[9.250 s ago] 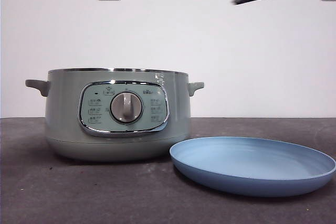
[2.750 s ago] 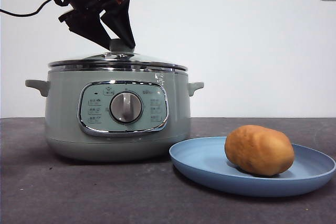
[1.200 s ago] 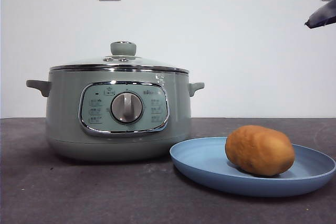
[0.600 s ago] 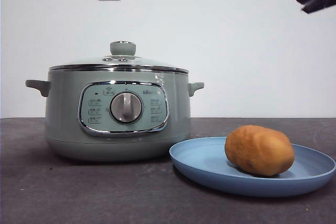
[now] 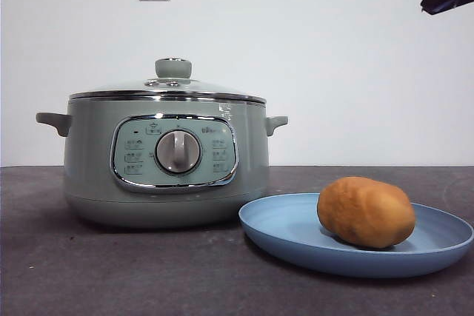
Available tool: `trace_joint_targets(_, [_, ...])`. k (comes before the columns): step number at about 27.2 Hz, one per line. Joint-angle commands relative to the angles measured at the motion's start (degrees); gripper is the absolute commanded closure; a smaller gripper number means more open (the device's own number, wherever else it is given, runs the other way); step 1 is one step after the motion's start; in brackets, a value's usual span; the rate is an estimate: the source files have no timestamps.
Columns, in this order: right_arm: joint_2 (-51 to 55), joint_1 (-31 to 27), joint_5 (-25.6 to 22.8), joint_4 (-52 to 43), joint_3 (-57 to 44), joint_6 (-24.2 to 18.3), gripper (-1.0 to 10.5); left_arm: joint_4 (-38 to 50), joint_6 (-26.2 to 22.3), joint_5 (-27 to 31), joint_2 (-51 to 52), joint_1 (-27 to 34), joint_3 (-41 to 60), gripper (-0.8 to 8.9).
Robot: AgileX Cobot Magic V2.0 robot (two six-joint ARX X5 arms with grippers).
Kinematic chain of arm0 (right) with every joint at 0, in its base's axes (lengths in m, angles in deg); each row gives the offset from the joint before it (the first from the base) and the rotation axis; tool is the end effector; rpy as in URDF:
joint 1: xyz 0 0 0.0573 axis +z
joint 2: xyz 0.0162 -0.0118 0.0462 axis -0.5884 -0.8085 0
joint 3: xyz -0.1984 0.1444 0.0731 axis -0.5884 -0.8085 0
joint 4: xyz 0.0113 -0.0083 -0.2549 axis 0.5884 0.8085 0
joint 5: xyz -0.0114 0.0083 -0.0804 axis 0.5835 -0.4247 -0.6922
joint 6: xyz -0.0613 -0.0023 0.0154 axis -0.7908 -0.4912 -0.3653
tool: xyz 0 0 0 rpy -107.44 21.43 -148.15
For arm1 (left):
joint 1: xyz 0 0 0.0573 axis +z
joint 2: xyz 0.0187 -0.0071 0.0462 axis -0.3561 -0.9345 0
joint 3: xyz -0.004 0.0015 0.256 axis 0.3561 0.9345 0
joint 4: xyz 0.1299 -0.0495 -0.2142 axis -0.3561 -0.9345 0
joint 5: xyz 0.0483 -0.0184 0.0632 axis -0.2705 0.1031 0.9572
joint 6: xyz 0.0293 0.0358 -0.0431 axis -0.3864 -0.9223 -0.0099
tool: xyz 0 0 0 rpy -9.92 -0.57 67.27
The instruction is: Take the potato out from the steamer,put the potato on the plate,close the lid
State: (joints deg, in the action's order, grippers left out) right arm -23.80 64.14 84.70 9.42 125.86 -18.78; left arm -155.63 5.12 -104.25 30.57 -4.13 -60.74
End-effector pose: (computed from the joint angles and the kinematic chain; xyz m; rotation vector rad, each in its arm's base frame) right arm 0.1257 0.0882 0.2656 0.1634 0.8320 0.8069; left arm 0.1502 -0.0835 0.3846 0.0927 0.8332 -0.6898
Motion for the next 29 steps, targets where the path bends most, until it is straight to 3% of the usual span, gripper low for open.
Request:
trace_joint_targets(1, [0.0, 0.09, 0.04, -0.28, 0.2, 0.17, 9.5, 0.22, 0.13, -0.35, 0.0, -0.2, -0.07, 8.17])
trace_joint_targets(10, [0.0, 0.09, 0.04, -0.26, 0.2, 0.17, 9.5, 0.44, 0.09, -0.68, 0.04, -0.57, -0.04, 8.16])
trace_joint_targets(13, [0.0, 0.09, 0.04, -0.28, 0.2, 0.17, 9.5, 1.38, -3.39, 2.89, 1.16, -0.37, 0.0, 8.17])
trace_joint_targets(16, [0.0, 0.09, 0.04, -0.28, 0.2, 0.17, 9.5, 9.57, -7.85, 6.95, 3.72, 0.92, 0.5, 8.17])
trace_joint_targets(20, [0.0, 0.09, 0.04, -0.26, 0.2, 0.17, 9.5, 25.38, -10.32, 6.51, 10.49, 6.38, 4.63, 8.17])
trace_joint_targets(24, [0.0, 0.09, 0.04, -0.28, 0.2, 0.17, 9.5, 43.17, -10.29, 6.58, 19.32, 13.07, 15.41, 8.17])
trace_joint_targets(29, [0.0, 0.09, 0.04, -0.28, 0.2, 0.17, 9.5, 59.34, -10.29, 7.17, 30.03, 19.34, 32.11, 8.17])
